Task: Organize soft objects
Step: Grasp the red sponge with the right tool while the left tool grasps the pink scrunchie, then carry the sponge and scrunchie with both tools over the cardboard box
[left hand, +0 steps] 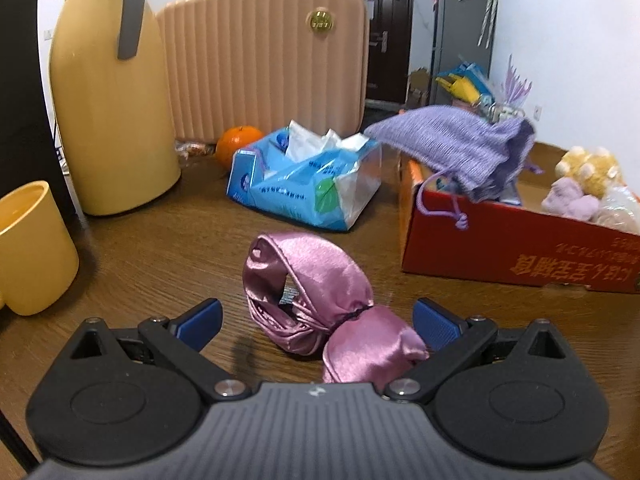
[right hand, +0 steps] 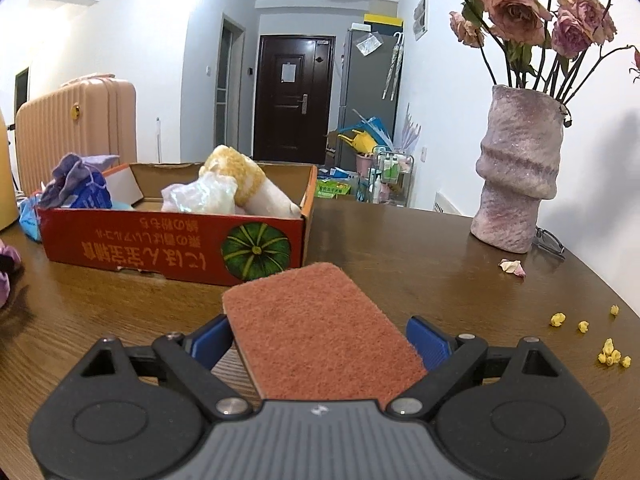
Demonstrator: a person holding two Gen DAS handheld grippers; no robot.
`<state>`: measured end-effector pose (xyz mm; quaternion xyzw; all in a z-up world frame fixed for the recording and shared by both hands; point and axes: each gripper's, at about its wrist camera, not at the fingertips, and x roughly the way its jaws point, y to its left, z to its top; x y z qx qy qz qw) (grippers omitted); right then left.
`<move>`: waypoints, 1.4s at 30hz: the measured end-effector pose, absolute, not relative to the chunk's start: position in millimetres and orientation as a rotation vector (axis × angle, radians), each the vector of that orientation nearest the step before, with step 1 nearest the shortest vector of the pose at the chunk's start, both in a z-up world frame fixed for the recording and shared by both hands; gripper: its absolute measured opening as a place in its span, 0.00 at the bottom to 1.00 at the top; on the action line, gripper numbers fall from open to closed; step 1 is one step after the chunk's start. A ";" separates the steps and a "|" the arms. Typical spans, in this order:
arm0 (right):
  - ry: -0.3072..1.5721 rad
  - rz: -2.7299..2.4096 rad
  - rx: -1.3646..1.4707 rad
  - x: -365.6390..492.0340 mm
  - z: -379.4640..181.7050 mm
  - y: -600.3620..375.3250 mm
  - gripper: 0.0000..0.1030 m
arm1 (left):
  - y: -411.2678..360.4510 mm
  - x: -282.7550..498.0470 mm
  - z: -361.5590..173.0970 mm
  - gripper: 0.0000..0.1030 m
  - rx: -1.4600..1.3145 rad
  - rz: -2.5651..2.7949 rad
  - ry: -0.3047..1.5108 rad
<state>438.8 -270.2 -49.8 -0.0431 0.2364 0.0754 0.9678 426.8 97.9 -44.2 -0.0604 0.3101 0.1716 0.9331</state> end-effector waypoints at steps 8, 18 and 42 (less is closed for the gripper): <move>0.466 0.149 -0.076 433.9 -47.8 -254.7 0.91 | 103.0 439.9 -52.8 0.97 -0.126 0.378 0.684; 0.446 0.158 -0.055 427.3 -44.0 -238.9 0.91 | 104.6 441.0 -52.1 0.42 -0.136 0.337 0.683; 0.281 0.157 -0.032 414.2 -23.8 -208.2 0.91 | 96.6 410.5 -7.8 0.38 -0.169 0.331 0.443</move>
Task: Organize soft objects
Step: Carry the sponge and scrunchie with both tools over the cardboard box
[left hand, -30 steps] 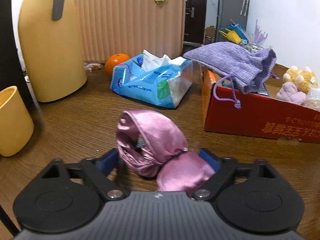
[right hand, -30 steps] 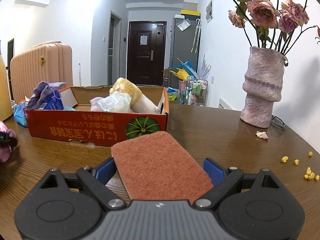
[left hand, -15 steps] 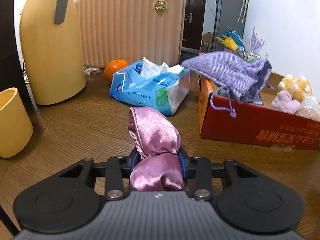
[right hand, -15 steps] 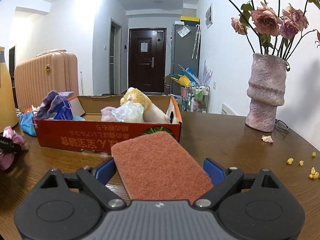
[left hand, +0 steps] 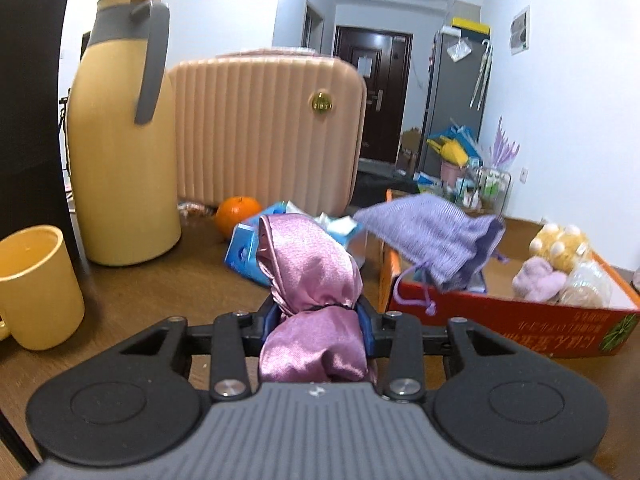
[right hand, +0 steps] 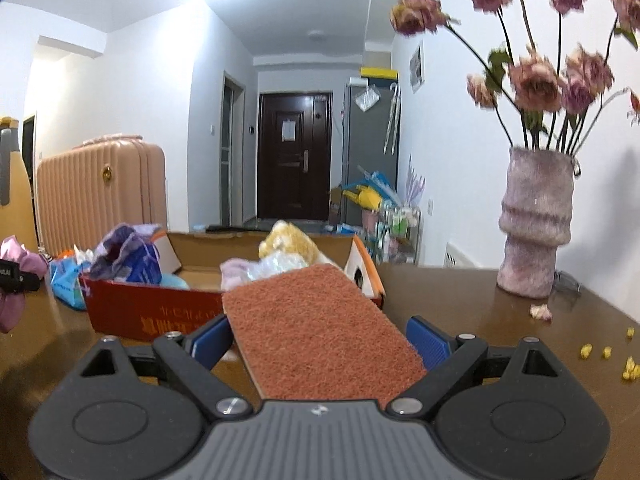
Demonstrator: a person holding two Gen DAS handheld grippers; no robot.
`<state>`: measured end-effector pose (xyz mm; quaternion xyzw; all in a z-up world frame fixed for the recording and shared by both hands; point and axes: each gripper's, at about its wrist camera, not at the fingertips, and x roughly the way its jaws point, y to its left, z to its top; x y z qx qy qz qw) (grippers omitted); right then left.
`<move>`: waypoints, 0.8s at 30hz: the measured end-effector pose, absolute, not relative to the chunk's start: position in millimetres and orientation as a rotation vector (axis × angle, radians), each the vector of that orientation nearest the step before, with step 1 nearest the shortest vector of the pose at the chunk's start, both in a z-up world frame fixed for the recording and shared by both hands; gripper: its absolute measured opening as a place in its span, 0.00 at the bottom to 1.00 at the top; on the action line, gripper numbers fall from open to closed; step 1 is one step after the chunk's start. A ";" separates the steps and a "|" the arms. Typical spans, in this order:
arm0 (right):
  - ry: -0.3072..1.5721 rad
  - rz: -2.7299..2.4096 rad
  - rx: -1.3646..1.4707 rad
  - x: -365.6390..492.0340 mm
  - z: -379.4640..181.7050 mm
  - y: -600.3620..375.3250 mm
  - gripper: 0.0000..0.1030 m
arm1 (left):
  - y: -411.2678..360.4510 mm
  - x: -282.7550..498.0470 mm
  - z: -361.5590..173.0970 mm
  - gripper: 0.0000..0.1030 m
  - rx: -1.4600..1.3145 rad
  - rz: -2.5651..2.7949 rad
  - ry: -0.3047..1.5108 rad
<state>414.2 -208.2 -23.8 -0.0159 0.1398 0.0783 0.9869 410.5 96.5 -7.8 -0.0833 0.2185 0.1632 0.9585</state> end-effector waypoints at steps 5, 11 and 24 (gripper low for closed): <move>0.229 0.168 -0.029 415.2 -16.5 -196.7 0.91 | 93.0 408.2 4.1 0.38 -0.181 0.323 0.391; 0.176 0.173 -0.024 420.1 -9.9 -186.5 0.91 | 85.9 413.2 15.0 0.38 -0.204 0.311 0.346; 0.126 0.185 0.009 452.5 -2.8 -172.2 0.91 | 60.7 443.9 24.5 0.38 -0.218 0.272 0.298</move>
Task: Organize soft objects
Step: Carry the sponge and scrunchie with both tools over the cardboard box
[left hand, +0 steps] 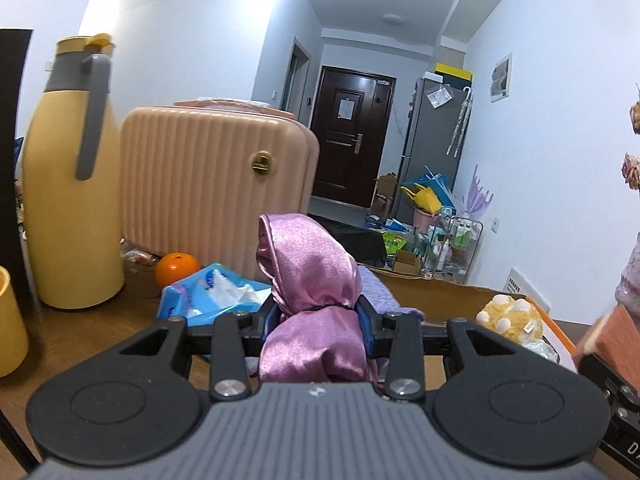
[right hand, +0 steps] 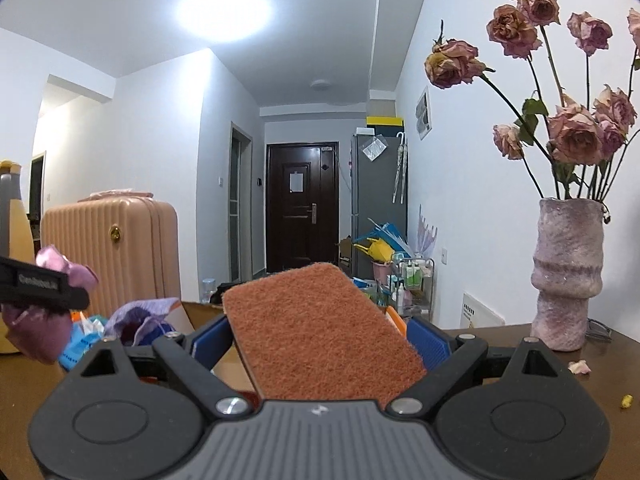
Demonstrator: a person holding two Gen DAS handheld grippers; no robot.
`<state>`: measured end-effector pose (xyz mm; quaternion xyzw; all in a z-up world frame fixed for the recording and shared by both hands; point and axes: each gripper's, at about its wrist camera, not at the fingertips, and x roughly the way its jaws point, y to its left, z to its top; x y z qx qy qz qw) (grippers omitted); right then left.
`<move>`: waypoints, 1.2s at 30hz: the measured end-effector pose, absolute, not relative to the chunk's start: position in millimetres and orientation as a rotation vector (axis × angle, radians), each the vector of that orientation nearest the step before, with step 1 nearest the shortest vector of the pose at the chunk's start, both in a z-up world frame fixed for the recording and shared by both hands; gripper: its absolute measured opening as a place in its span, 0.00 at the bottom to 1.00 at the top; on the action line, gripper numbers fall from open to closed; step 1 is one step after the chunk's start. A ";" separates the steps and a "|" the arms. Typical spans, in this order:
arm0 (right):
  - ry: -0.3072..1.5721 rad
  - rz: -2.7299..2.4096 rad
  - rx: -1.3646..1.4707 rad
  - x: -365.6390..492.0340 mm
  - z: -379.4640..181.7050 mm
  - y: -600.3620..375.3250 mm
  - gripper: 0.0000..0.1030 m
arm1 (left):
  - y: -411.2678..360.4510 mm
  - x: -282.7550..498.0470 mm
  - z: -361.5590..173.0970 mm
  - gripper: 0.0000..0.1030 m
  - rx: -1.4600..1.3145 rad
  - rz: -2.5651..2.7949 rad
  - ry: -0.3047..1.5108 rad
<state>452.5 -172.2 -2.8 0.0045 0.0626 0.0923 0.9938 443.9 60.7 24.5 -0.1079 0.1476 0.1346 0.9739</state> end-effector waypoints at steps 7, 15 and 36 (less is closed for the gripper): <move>0.108 0.190 0.009 475.7 -2.6 -164.0 0.91 | 48.9 464.1 20.9 0.38 -0.198 0.256 0.299; 0.098 0.190 0.006 503.7 -2.8 -158.2 0.91 | 39.8 498.6 14.1 0.38 -0.176 0.248 0.315; 0.142 0.177 0.001 579.8 -1.5 -140.5 0.91 | 22.9 568.4 2.9 0.39 -0.129 0.192 0.336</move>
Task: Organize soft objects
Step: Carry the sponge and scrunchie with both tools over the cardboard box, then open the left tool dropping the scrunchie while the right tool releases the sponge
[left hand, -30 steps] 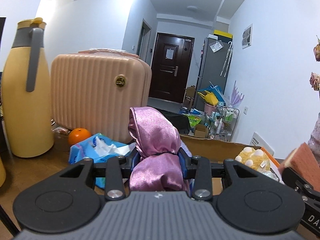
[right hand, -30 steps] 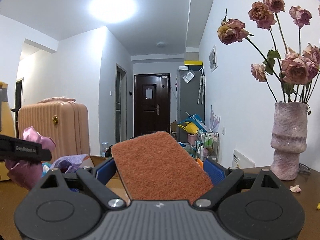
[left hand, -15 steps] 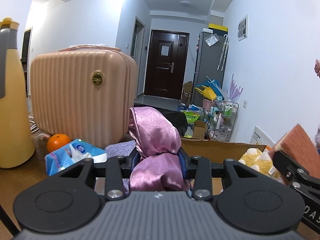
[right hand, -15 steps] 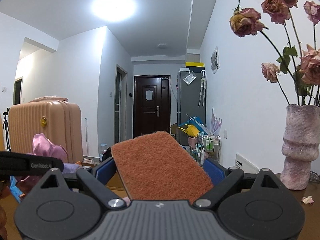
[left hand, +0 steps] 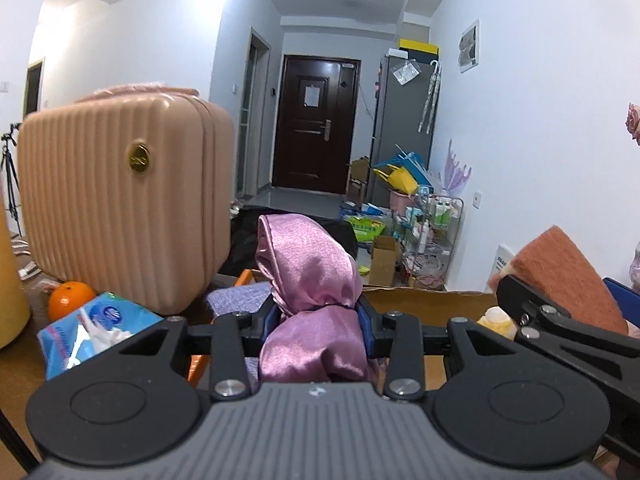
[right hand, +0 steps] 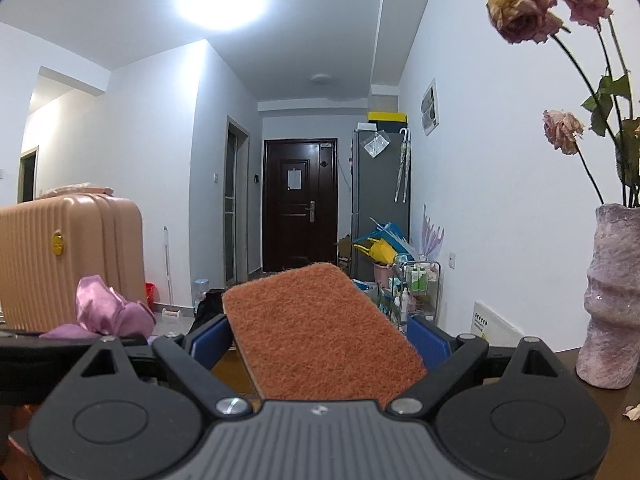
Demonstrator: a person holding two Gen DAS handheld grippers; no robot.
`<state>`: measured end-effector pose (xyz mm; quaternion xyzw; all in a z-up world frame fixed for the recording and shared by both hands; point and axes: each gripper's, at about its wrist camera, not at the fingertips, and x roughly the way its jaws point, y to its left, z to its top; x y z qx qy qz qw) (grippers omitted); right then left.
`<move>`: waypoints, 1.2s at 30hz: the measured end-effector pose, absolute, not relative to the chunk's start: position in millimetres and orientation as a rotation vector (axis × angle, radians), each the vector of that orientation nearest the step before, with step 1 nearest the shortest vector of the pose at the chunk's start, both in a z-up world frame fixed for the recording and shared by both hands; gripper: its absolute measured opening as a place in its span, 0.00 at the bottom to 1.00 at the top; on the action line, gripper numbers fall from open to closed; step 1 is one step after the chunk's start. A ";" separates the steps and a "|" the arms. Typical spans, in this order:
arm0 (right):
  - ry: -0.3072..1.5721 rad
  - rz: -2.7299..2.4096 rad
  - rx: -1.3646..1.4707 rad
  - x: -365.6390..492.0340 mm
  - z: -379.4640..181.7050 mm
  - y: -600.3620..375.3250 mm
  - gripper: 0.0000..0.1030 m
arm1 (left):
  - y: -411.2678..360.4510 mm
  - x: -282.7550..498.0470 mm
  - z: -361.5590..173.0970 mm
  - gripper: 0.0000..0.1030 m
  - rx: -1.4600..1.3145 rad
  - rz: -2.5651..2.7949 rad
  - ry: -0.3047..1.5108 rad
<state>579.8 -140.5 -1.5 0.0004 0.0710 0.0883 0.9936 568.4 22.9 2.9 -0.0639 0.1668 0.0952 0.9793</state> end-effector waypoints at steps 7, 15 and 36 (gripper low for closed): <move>0.207 0.209 0.055 592.4 3.2 -149.6 0.96 | 28.6 583.0 -0.9 0.50 -0.164 0.154 0.382; 0.242 0.236 0.170 597.5 9.5 -167.1 1.00 | 31.9 577.7 2.2 0.89 -0.171 0.166 0.366; 0.244 0.227 0.164 576.0 10.8 -182.2 1.00 | 28.1 551.1 9.5 1.00 -0.145 0.229 0.343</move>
